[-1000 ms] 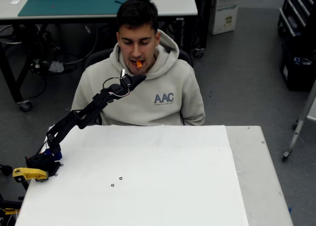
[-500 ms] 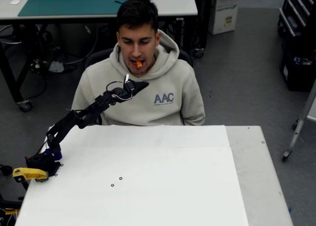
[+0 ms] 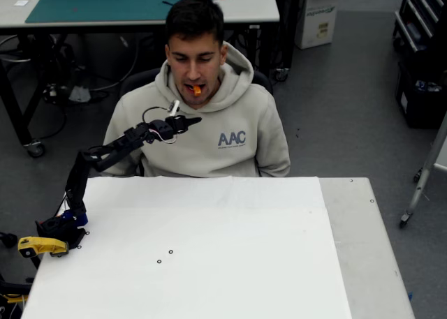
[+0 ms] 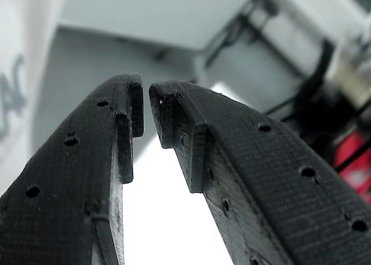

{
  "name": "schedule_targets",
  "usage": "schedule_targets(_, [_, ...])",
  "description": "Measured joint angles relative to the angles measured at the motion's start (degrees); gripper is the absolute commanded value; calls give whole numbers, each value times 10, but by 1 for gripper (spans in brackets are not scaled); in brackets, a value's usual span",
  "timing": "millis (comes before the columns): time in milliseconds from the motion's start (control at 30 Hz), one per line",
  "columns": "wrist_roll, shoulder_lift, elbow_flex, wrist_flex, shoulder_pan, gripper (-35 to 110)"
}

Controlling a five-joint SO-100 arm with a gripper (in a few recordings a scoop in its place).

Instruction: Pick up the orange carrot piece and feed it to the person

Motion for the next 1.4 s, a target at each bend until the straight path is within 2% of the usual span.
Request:
schedule_targets(133, [83, 89, 135, 0, 0, -3])
schedule_targets(300, [131, 201, 326, 0, 0, -3])
schedule_targets(833, [143, 579, 938, 0, -8, -3])
schedule_targets(1133, [143, 841, 1165, 0, -43, -3])
schedule_targets(1400, [143, 974, 1244, 9, -53, -3])
